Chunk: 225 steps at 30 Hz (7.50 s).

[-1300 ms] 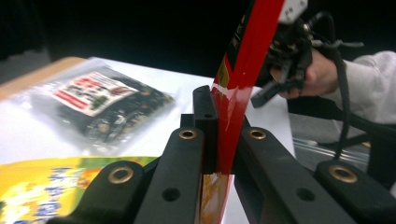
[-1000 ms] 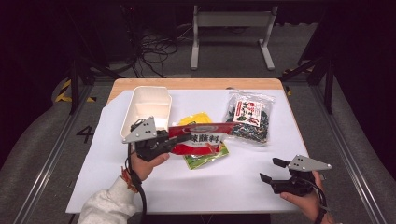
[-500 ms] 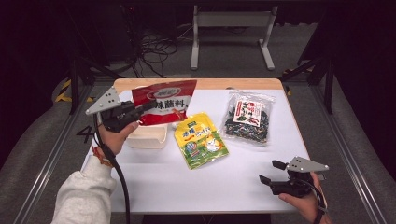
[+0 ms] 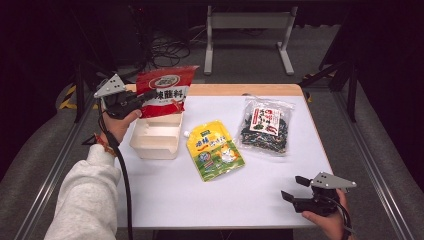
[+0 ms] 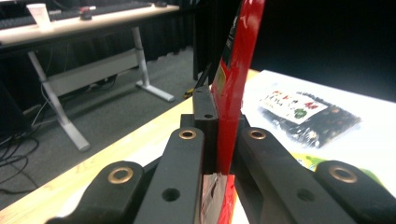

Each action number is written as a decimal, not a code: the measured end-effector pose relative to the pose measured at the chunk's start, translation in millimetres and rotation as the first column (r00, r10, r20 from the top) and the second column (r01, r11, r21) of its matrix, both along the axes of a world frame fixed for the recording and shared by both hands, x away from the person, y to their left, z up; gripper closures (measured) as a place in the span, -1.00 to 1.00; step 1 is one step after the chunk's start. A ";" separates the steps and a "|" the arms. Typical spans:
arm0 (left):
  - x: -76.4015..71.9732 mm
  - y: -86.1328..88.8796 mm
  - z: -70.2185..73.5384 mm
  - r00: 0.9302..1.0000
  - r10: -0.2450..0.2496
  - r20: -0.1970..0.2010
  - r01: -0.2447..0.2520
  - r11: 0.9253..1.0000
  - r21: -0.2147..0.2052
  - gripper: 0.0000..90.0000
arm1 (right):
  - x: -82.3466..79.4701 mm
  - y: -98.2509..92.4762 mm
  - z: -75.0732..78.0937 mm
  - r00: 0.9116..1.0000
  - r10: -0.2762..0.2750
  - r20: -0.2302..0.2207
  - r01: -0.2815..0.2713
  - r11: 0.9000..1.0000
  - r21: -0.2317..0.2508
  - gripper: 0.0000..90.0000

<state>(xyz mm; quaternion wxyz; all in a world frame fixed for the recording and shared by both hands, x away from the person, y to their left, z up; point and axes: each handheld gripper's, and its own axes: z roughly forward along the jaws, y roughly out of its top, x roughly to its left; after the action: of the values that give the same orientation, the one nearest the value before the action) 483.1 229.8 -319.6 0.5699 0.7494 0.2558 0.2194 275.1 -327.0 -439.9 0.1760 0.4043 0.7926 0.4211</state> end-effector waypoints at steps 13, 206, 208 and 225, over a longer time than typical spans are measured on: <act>39.8 2.6 -16.6 0.999 0.010 -0.036 -0.009 0.999 0.035 1.00 | -6.2 -2.6 -2.9 0.999 -0.041 -0.017 0.041 0.999 -0.012 -0.49; -121.3 -103.3 -116.0 0.921 -0.241 -0.306 0.307 0.932 0.192 -0.60 | 79.5 -57.2 -3.2 0.932 -0.319 -0.173 0.336 0.938 0.083 -0.37; -113.6 -112.9 -112.9 0.915 -0.257 -0.310 0.324 0.927 0.188 -0.61 | 88.5 -57.1 -5.3 0.925 -0.334 -0.183 0.354 0.931 0.088 -0.46; -105.0 -145.3 -114.1 0.881 -0.330 -0.338 0.407 0.895 0.186 -0.63 | 104.6 -46.2 -13.6 0.949 -0.097 -0.300 0.173 0.955 0.239 0.07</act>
<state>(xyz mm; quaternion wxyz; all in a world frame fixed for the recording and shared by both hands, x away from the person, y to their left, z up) 378.1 84.5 -433.6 0.4565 0.8749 0.1605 0.0213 379.6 -373.2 -453.5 0.0339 0.5342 0.7170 0.4466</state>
